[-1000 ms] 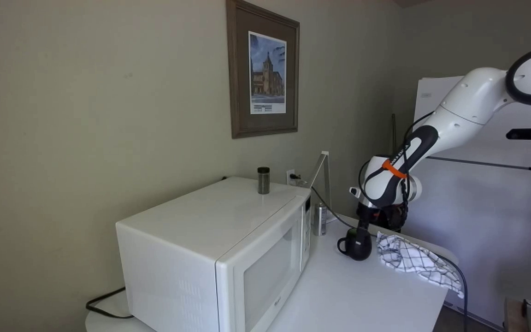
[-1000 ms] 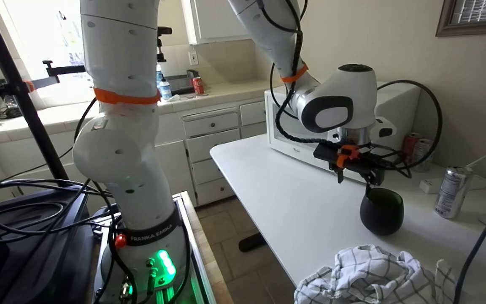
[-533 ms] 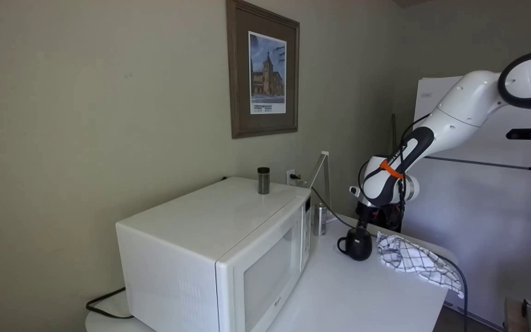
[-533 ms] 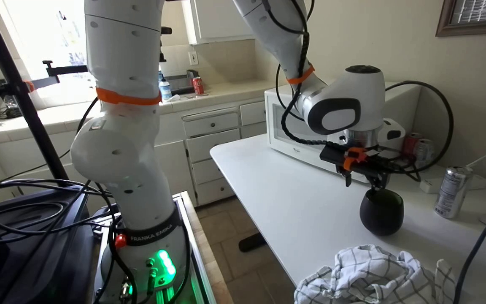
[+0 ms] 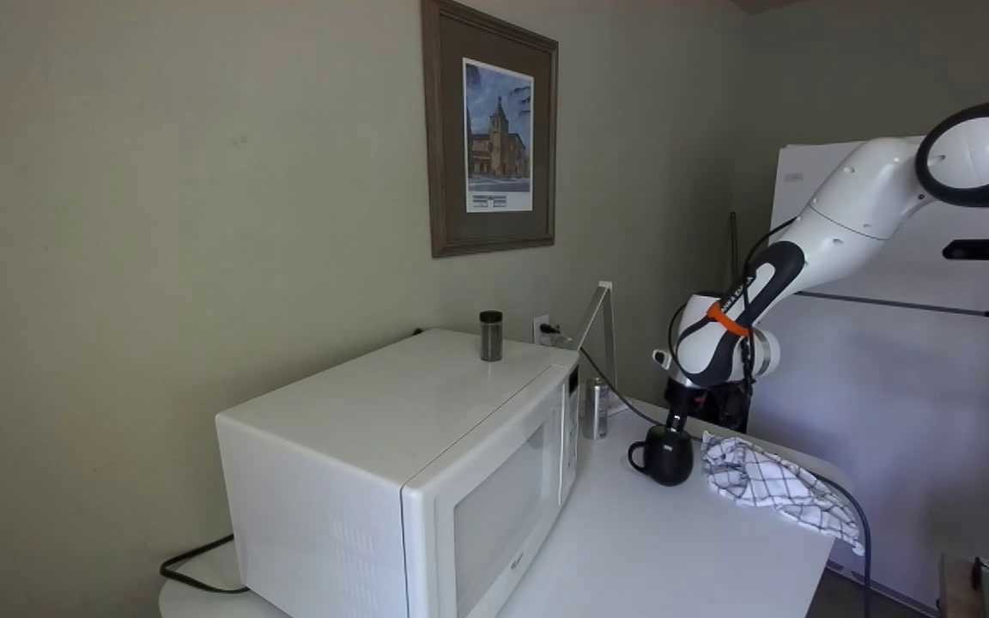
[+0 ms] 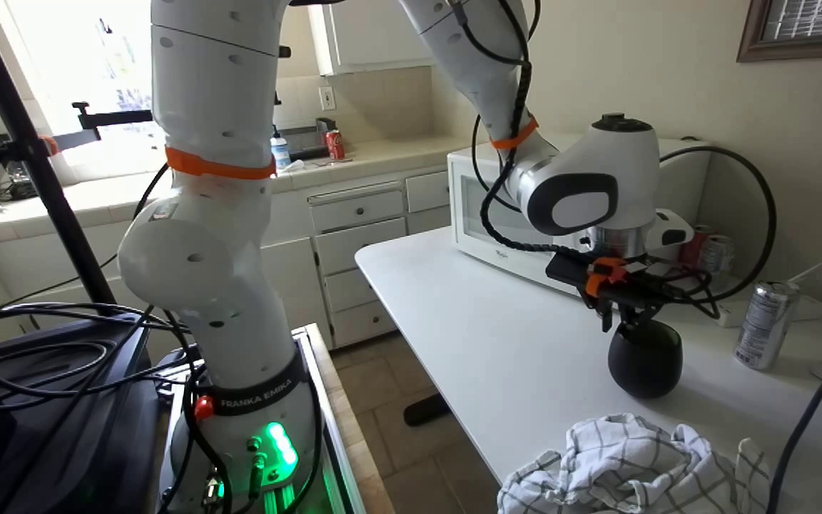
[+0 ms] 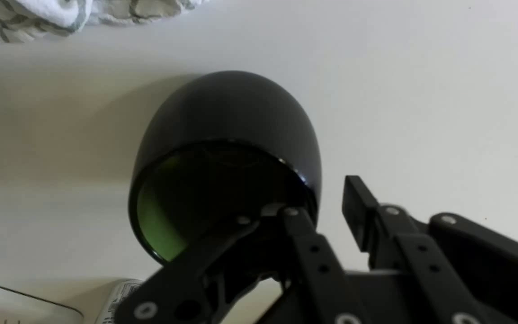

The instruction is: Put the mug on top of the microwave

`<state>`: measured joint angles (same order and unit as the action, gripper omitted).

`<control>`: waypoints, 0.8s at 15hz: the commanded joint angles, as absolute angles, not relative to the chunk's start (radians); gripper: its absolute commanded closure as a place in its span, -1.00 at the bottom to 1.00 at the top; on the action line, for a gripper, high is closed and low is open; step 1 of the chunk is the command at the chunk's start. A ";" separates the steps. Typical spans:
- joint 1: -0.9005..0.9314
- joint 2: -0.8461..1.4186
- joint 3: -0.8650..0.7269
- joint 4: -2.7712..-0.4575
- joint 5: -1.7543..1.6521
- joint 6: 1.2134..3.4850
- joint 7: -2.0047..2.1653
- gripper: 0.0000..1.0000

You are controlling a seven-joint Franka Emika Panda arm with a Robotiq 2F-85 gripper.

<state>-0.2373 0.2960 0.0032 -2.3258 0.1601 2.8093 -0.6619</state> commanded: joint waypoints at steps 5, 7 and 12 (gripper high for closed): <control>-0.218 0.262 -0.034 -2.323 0.019 2.783 -0.501 0.97; -0.222 0.233 -0.033 -2.320 0.003 2.761 -0.490 0.95; -0.221 0.095 -0.042 -2.285 -0.002 2.605 -0.502 0.95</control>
<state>-0.2303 0.2203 -0.0275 -2.2972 0.0231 2.7341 -0.5160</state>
